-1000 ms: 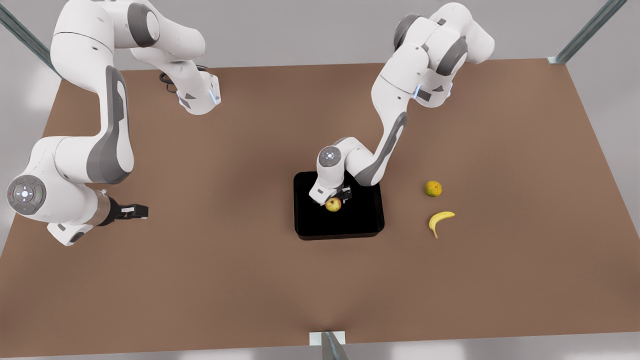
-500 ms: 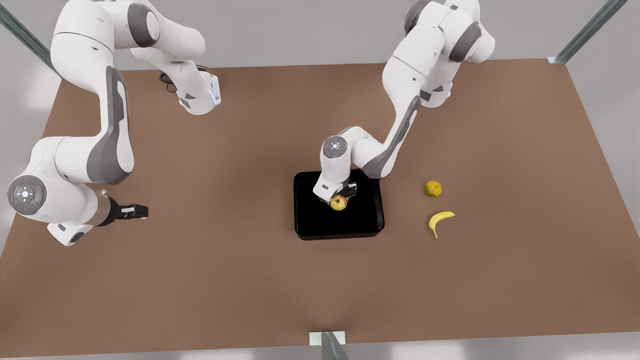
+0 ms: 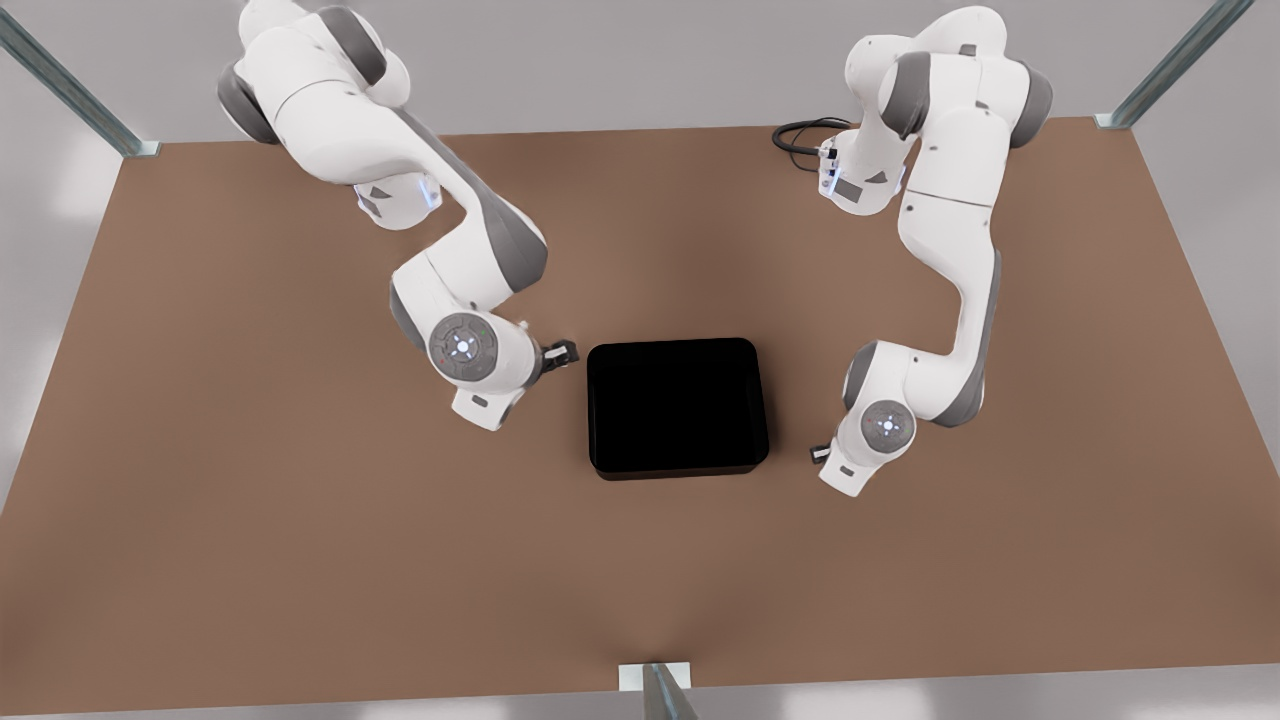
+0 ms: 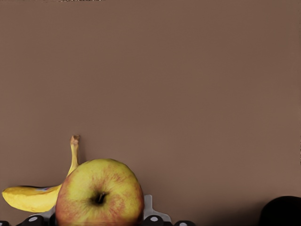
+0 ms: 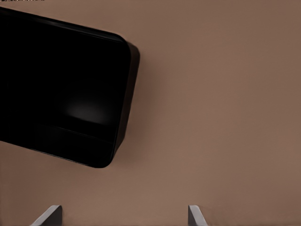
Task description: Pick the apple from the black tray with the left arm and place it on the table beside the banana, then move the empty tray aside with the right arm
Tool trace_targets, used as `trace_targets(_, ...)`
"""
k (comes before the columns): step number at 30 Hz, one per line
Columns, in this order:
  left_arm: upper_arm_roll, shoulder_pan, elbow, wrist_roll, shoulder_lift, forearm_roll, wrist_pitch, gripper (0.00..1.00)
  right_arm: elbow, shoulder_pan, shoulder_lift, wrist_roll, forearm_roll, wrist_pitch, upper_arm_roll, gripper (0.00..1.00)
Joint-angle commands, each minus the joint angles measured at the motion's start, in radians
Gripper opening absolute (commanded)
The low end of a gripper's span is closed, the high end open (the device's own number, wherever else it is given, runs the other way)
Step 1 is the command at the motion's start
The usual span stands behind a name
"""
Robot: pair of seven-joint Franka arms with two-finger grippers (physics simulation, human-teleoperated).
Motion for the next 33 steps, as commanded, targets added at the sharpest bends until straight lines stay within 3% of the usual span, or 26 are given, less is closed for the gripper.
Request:
trace_targets(1, 0.0, -0.002, 0.0, 0.451, 0.0, -0.001, 0.037, 1.0, 0.001, 0.002, 0.041, 0.902, 0.023, 0.197, 0.0, 1.0)
trace_targets(4, 0.0, -0.027, 0.0, 0.367, -0.048, 0.003, 0.017, 1.0, -0.002, 0.031, 0.089, 0.937, 0.011, 0.251, 0.006, 1.0)
trace_targets(7, 0.026, -0.013, 0.063, 0.371, -0.206, 0.002, -0.17, 1.0, -0.091, 0.052, 0.084, 0.926, -0.023, 0.314, 0.013, 1.0)
trace_targets(9, 0.043, 0.058, 0.177, 0.456, -0.324, -0.062, -0.432, 1.0, -0.105, 0.048, 0.089, 0.928, -0.021, 0.323, 0.017, 1.0)
trace_targets(10, 0.048, 0.124, 0.18, 0.517, -0.375, -0.21, -0.448, 1.0, -0.128, 0.043, 0.09, 0.917, -0.023, 0.345, 0.017, 1.0)
trace_targets(13, 0.081, 0.141, 0.148, 0.515, -0.447, -0.172, -0.468, 1.0, -0.153, 0.038, 0.093, 0.841, -0.024, 0.348, 0.011, 1.0)
trace_targets(33, 0.074, 0.127, 0.146, 0.423, -0.416, -0.135, -0.459, 1.0, -0.208, 0.028, 0.209, 0.362, -0.153, 0.409, 0.06, 1.0)
